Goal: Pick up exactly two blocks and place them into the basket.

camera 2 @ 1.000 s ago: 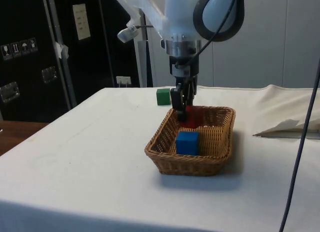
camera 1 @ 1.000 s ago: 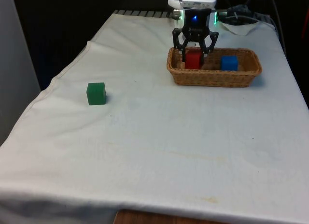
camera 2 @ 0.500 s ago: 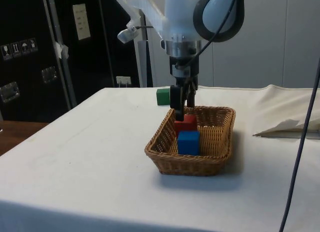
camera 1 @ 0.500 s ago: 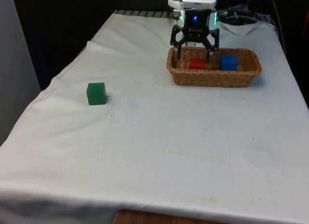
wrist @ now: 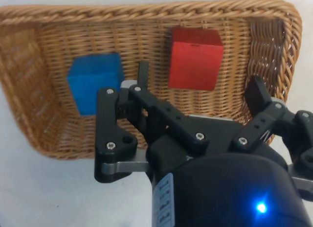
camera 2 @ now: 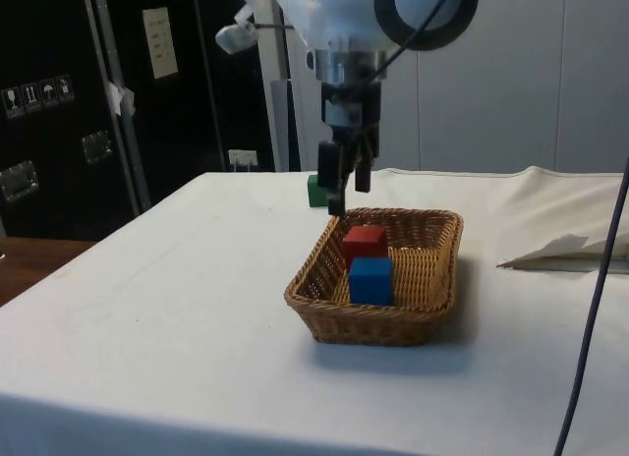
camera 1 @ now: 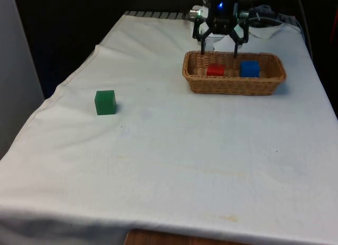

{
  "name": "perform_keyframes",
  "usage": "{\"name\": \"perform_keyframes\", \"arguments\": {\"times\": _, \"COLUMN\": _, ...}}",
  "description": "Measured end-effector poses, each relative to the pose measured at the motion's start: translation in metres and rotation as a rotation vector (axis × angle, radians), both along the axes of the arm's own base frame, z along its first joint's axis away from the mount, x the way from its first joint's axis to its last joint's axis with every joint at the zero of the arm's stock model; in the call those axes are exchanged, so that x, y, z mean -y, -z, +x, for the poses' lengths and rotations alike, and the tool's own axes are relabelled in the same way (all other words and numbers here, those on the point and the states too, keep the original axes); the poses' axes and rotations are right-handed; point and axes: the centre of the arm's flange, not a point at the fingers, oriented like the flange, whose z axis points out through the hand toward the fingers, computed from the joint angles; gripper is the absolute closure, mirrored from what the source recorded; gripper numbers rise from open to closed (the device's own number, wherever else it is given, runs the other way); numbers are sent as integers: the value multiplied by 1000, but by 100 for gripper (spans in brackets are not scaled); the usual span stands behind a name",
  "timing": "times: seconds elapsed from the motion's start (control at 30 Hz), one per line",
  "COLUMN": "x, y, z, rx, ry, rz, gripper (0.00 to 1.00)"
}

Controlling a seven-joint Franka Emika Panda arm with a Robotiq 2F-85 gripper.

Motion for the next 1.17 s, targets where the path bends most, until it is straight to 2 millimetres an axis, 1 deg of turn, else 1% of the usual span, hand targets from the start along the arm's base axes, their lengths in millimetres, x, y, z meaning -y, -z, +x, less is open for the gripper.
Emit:
{"name": "perform_keyframes", "arguments": {"times": 0.07, "x": -5, "y": -10, "z": 5, "rx": -3, "ry": 3, "rz": 1, "gripper": 0}}
{"name": "perform_keyframes", "arguments": {"times": 0.27, "x": -12, "y": -25, "z": 19, "rx": 3, "ry": 9, "rz": -1, "gripper": 0}}
{"name": "perform_keyframes", "arguments": {"times": 0.33, "x": -12, "y": -25, "z": 19, "rx": 3, "ry": 9, "rz": -1, "gripper": 0}}
{"name": "perform_keyframes", "arguments": {"times": 0.4, "x": -15, "y": -34, "z": 28, "rx": 6, "ry": 9, "rz": -4, "gripper": 0}}
{"name": "perform_keyframes", "arguments": {"times": 0.5, "x": -18, "y": -41, "z": 37, "rx": 6, "ry": 6, "rz": -7, "gripper": 0}}
{"name": "perform_keyframes", "arguments": {"times": 0.57, "x": -25, "y": -46, "z": 44, "rx": 9, "ry": 2, "rz": -9, "gripper": 0}}
{"name": "perform_keyframes", "arguments": {"times": 0.8, "x": -38, "y": -57, "z": 48, "rx": 26, "ry": -19, "rz": -7, "gripper": 0}}
{"name": "perform_keyframes", "arguments": {"times": 0.87, "x": -39, "y": -59, "z": 48, "rx": 28, "ry": -23, "rz": -7, "gripper": 0}}
{"name": "perform_keyframes", "arguments": {"times": 1.03, "x": -44, "y": -70, "z": 48, "rx": 42, "ry": -65, "rz": -6, "gripper": 0}}
{"name": "perform_keyframes", "arguments": {"times": 1.17, "x": -47, "y": -72, "z": 49, "rx": 46, "ry": -83, "rz": -8, "gripper": 0}}
